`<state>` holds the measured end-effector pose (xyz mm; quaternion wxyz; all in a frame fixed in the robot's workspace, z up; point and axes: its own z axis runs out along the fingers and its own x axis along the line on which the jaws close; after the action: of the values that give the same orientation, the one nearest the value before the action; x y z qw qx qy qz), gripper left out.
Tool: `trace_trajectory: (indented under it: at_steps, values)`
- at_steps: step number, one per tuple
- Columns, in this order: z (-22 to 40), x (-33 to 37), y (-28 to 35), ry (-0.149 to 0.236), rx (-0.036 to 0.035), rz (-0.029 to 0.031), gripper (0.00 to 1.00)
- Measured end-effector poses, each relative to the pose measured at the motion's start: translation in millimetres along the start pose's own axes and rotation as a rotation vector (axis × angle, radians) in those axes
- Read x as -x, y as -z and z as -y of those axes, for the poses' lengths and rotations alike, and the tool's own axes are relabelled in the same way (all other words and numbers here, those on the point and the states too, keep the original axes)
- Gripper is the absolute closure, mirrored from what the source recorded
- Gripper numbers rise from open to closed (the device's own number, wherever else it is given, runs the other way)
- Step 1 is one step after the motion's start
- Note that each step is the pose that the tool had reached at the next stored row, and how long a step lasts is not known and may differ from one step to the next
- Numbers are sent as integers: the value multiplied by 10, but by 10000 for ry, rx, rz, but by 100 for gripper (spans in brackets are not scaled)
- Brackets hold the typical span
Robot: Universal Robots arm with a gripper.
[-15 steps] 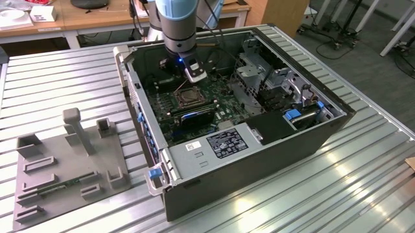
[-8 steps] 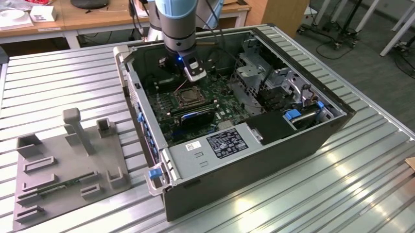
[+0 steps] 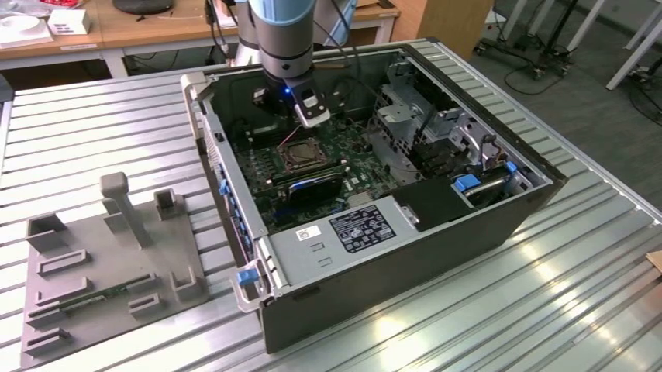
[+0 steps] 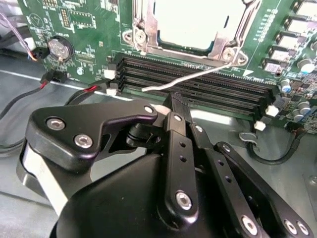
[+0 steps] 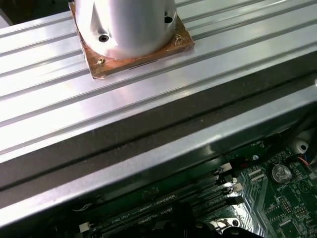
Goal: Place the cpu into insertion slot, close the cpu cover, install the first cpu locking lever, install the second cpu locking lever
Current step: 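Install the first cpu locking lever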
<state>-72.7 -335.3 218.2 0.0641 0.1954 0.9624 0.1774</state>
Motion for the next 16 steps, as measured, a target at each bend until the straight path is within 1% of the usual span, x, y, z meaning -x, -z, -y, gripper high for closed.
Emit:
trace_trajectory:
  at_steps: [4, 13, 16]
  values:
    - [34, 17, 18, -1, -1, 0, 90]
    - [78, 38, 40, -3, 7, -2, 90]
    - [79, 38, 38, -14, 78, -21, 90]
